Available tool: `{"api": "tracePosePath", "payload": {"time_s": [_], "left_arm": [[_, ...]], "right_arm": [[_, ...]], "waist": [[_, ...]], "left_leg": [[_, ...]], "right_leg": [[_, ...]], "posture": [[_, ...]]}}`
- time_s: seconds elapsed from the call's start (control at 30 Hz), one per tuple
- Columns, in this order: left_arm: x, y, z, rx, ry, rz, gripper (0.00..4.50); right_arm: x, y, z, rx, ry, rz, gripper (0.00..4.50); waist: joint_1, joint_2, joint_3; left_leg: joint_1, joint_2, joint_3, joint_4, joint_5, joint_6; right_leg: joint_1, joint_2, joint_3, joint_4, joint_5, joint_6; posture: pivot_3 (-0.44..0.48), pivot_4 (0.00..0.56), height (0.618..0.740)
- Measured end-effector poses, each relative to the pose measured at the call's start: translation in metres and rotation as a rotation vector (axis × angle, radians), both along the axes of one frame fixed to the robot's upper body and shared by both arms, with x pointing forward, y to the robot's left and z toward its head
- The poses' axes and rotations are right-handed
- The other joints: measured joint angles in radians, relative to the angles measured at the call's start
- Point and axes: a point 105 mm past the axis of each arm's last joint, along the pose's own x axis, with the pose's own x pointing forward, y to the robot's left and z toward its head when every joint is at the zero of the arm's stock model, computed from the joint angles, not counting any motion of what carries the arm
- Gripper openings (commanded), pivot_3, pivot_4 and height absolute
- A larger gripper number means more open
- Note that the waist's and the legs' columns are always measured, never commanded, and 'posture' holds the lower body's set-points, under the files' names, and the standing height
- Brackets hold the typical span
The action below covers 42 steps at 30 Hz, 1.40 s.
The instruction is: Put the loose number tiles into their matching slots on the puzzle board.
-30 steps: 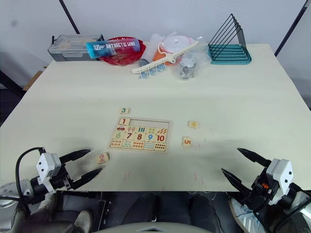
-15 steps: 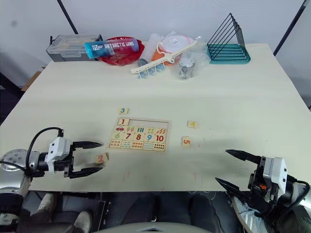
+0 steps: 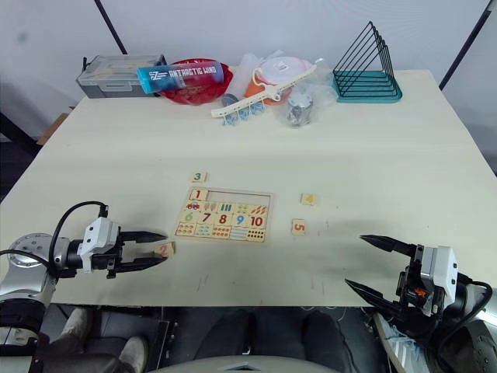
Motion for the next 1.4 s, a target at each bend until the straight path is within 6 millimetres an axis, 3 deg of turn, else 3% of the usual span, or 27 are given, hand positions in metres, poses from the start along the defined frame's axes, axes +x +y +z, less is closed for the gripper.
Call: {"api": "tracePosePath", "payload": {"time_s": [0.17,0.4,0.57,0.73,0.97,1.07,1.4], "left_arm": [[-0.004,0.001,-0.001,-0.019,0.006,0.004,1.00],[-0.008,0.004,0.001,0.000,0.024,-0.009,0.95],[0.008,0.006,0.013,0.030,-0.012,-0.001,0.95],[0.029,0.007,0.043,0.065,-0.048,-0.007,0.95],[0.072,-0.022,0.079,0.087,-0.082,-0.068,0.95],[0.086,-0.043,0.081,0.086,-0.069,-0.116,0.95],[0.115,-0.076,0.083,0.237,-0.059,-0.207,0.95]], "right_arm": [[0.004,-0.003,-0.001,-0.002,-0.005,-0.009,4.50],[0.007,-0.001,0.000,-0.002,-0.015,-0.004,4.50],[0.011,0.002,0.000,0.012,-0.022,-0.001,4.50],[0.014,0.002,0.001,0.023,-0.036,-0.016,4.50],[0.017,0.004,-0.001,0.053,-0.048,-0.063,4.50],[0.016,0.005,-0.004,0.056,-0.052,-0.080,4.50],[0.014,0.003,-0.006,0.059,-0.056,-0.124,4.50]], "waist": [[-0.001,0.000,0.000],[-0.002,0.000,0.000],[0.002,0.000,0.000],[0.000,0.000,0.001],[0.002,-0.001,0.001],[0.000,-0.001,0.001],[-0.010,-0.002,0.002]], "left_leg": [[0.000,0.000,0.000,0.000,0.000,0.000],[0.000,0.000,0.000,0.000,0.000,0.000],[-0.001,-0.001,0.001,0.001,0.000,0.000],[-0.001,-0.001,0.001,0.001,0.000,0.000],[-0.003,-0.002,0.001,0.002,0.000,0.000],[-0.003,-0.002,0.001,0.002,0.000,0.000],[-0.004,-0.002,0.001,0.002,0.000,0.000]], "right_leg": [[0.000,0.000,0.000,0.000,0.000,0.000],[0.000,0.000,0.000,0.000,0.000,0.000],[0.000,0.000,-0.002,0.000,0.000,0.000],[0.000,0.000,-0.002,0.000,0.000,0.000],[0.000,0.001,-0.003,0.000,0.000,0.000],[0.000,0.001,-0.003,0.000,0.000,0.000],[-0.001,0.002,-0.003,0.000,0.000,0.000]], "posture": [[0.000,0.150,0.740],[0.000,0.150,0.740],[0.000,0.150,0.740],[0.000,0.150,0.740],[0.000,0.150,0.740],[0.000,0.150,0.740],[0.000,0.150,0.740]]}}
